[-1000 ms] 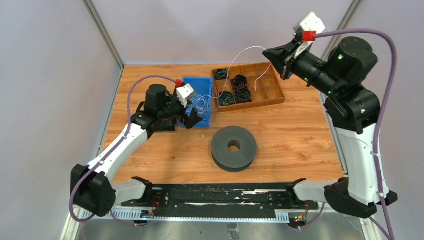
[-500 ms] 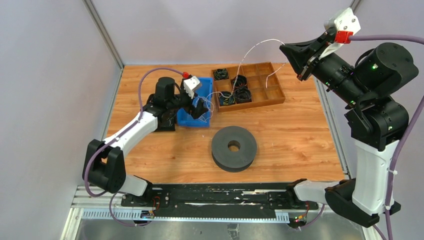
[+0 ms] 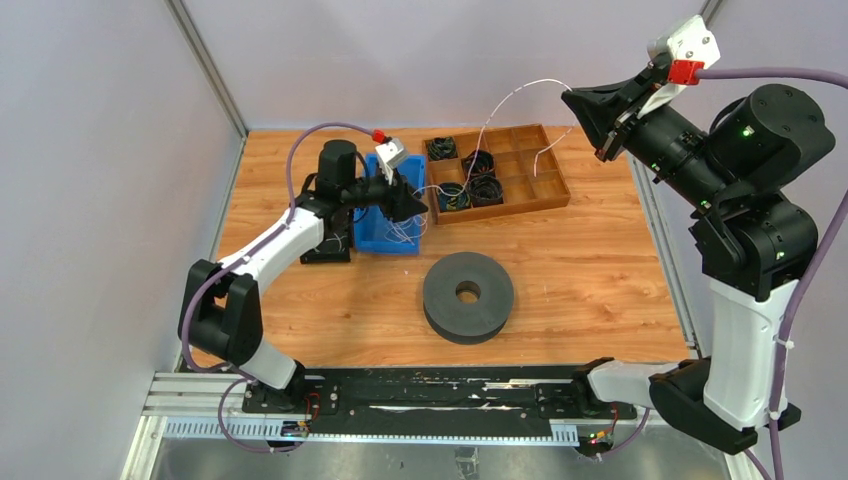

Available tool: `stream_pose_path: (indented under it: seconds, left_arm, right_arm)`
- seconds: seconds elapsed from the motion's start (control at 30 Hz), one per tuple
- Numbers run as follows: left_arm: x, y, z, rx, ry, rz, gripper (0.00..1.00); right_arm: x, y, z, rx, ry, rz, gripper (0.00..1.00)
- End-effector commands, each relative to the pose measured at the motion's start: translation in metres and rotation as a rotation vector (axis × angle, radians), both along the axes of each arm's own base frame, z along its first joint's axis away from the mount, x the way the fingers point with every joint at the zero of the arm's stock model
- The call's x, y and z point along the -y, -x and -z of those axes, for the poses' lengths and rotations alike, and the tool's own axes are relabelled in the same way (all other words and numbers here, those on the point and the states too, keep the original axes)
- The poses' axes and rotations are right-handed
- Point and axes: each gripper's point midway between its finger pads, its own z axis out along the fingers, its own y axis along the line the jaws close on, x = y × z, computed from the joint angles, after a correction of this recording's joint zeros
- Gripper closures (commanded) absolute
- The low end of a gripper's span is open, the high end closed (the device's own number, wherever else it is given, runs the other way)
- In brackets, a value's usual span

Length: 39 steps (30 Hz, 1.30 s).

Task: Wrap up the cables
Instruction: Adjust the cable at the center of the board.

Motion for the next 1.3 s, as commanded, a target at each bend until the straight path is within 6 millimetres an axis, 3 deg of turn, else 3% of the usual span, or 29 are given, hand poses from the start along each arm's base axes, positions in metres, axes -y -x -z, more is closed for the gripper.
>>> stream_pose_path:
  seconds: [0.0, 0.13, 0.23, 0.33, 0.47, 0.53, 0.67, 0.8, 0.9, 1.0, 1.07, 1.27]
  left_arm:
    - [0.004, 0.009, 0.0, -0.031, 0.004, 0.049, 0.6]
    - [-0.002, 0.016, -0.01, -0.023, -0.025, 0.063, 0.98]
    - [-0.009, 0.022, -0.051, 0.039, -0.029, 0.05, 1.0]
    - [-0.022, 0.033, -0.121, 0.156, -0.014, -0.005, 1.0]
    - [-0.052, 0.054, -0.24, 0.373, 0.081, -0.185, 1.0]
    - [-0.072, 0.077, -0.305, 0.498, 0.147, -0.266, 1.0]
    - [-0.102, 0.118, -0.385, 0.605, 0.244, -0.367, 1.0]
    - [-0.118, 0.17, -0.442, 0.687, 0.366, -0.363, 1.0]
    - [-0.125, 0.205, -0.465, 0.727, 0.438, -0.329, 1.0]
    - [-0.125, 0.214, -0.463, 0.73, 0.436, -0.306, 1.0]
    - [-0.124, 0.202, -0.451, 0.724, 0.396, -0.326, 1.0]
    - [-0.125, 0.14, -0.403, 0.696, 0.214, -0.437, 1.0]
  right_arm:
    - [0.013, 0.003, -0.006, 0.022, -0.005, 0.054, 0.99]
    - [0.018, -0.001, 0.0, 0.019, 0.007, 0.09, 0.99]
    - [0.018, -0.015, 0.019, -0.013, 0.032, 0.116, 0.99]
    - [0.013, -0.032, 0.051, -0.077, 0.07, 0.124, 0.99]
    - [0.0, -0.046, 0.089, -0.153, 0.111, 0.084, 0.99]
    - [-0.008, -0.048, 0.099, -0.177, 0.118, 0.047, 0.99]
    - [-0.023, -0.041, 0.099, -0.18, 0.117, -0.049, 0.99]
    - [-0.026, -0.03, 0.083, -0.144, 0.1, -0.091, 0.99]
    - [-0.022, -0.025, 0.074, -0.121, 0.095, -0.081, 0.99]
    - [-0.018, -0.024, 0.074, -0.119, 0.094, -0.063, 0.99]
    - [-0.017, -0.025, 0.079, -0.129, 0.098, -0.059, 0.99]
    - [-0.011, -0.03, 0.092, -0.154, 0.105, -0.037, 0.99]
